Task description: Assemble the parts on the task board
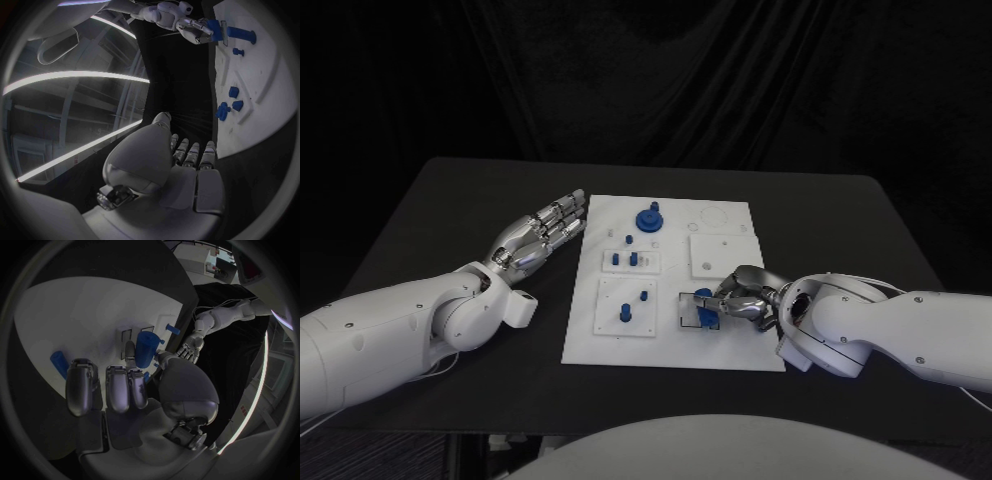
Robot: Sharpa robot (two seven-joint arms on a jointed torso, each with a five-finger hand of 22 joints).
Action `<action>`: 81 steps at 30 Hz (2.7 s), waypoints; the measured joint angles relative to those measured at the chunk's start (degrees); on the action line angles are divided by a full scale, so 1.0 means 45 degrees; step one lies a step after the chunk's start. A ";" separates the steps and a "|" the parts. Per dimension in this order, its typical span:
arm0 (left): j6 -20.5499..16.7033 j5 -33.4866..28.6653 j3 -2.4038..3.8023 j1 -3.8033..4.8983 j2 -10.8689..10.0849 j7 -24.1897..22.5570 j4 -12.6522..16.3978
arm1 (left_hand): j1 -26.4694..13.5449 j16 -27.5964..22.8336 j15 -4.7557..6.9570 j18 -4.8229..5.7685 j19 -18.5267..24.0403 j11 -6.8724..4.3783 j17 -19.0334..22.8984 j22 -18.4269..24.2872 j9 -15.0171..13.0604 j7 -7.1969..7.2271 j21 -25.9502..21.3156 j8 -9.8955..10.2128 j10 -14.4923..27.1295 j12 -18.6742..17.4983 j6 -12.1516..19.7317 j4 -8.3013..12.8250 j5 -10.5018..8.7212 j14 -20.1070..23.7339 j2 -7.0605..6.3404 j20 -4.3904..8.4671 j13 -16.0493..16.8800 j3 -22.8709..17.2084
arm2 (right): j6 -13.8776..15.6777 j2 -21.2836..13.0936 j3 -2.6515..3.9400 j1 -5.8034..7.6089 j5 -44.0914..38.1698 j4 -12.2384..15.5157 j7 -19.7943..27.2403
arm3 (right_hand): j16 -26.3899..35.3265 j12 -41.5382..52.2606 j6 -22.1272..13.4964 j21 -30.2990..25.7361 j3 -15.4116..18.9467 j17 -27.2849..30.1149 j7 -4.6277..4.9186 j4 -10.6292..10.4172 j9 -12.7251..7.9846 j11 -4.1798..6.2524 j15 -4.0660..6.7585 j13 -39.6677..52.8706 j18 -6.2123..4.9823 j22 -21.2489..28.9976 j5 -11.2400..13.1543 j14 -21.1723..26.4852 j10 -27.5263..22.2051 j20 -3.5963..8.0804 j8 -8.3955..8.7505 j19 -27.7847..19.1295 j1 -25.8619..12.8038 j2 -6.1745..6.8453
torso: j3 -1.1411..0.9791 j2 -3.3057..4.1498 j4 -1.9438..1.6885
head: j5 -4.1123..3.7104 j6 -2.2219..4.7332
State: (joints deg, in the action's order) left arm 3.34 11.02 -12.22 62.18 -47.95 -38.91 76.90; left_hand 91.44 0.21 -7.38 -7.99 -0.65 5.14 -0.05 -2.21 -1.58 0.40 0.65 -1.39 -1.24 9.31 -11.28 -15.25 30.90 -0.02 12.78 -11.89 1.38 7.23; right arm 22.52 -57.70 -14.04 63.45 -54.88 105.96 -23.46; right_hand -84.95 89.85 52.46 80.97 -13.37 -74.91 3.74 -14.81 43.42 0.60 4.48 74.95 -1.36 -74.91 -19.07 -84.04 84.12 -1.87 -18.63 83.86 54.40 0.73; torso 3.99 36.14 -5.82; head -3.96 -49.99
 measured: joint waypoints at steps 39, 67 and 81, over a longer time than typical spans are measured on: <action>0.0199 0.0003 0.0000 -0.0054 0.0067 0.0044 -0.0119 | 0.0000 0.0000 -0.0091 0.0001 -0.0001 0.0000 -0.0011 -0.0007 0.0003 -0.0091 0.0000 0.0000 0.0000 0.0000 -0.0001 0.0000 -0.0079 -0.0002 0.0000 -0.0092 -0.0002 0.0001 | 0.0304 0.0030 0.0001 0.0000 -0.0391 -0.0051 0.0664 | 0.0041 0.0000 0.0180 -0.0106 0.2229 0.0000 -0.0106 -0.0405 0.0614 -0.0009 -0.0043 -0.0006 -0.0201 0.0000 0.2090 0.0044 -0.0018 -0.0041 -0.0758 0.0041 -0.1098 -0.0636 | -0.0012 -0.0018 0.0009 | 0.0159 -0.0001; 0.0268 0.0004 0.0000 -0.0077 0.0079 0.0090 -0.0161 | 0.0000 0.0000 -0.0090 0.0000 0.0000 0.0000 -0.0001 -0.0005 0.0003 -0.0091 0.0000 0.0000 0.0000 0.0000 -0.0001 -0.0036 -0.0079 -0.0001 0.0000 -0.0090 -0.0003 -0.0034 | 0.0128 -0.0227 -0.0001 0.0001 -0.0760 -0.0030 0.1031 | -0.0058 0.0000 -0.0795 -0.0042 0.3117 0.0000 -0.0430 0.0644 0.3456 0.0304 0.0195 -0.0009 -0.0199 0.0000 0.1499 0.0035 -0.0015 0.0150 -0.3556 0.0039 0.1942 -0.0674 | -0.0011 -0.0017 0.0009 | 0.0199 -0.0001; 0.0297 0.0005 0.0000 -0.0086 0.0091 0.0106 -0.0166 | 0.0000 0.0000 -0.0089 0.0001 0.0000 -0.0001 -0.0006 -0.0004 0.0004 -0.0091 0.0000 0.0000 0.0000 0.0000 0.0000 -0.0036 -0.0129 -0.0001 0.0000 -0.0090 -0.0002 -0.0034 | -0.0842 -0.0033 -0.0009 -0.0005 -0.1698 -0.0222 0.0687 | -0.0058 0.0000 -0.0859 -0.0043 0.3459 0.0000 -0.0548 0.1083 0.4392 0.0460 0.0323 -0.0010 -0.0199 0.0000 0.2375 -0.0004 -0.0042 0.0261 -0.4487 0.0019 0.2612 -0.0554 | -0.0007 -0.0021 0.0009 | 0.0264 -0.0001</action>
State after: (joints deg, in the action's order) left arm 4.67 11.05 -12.22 61.80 -47.54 -38.44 76.15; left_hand 91.44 0.21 -7.78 -7.99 -0.65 5.13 -0.07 -2.23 -1.57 -0.01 0.65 -1.39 -1.24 9.31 -11.28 -15.41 30.32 -0.03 12.78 -12.30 1.37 7.08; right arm 18.73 -57.85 -14.08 63.43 -62.52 104.96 -20.37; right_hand -85.21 89.85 48.60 80.78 2.20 -74.91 1.27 -9.93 63.18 2.67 5.93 74.90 -2.25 -74.90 -8.38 -84.06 83.93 -0.70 -38.82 83.95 66.15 -1.77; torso 3.96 36.05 -5.78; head -2.77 -50.00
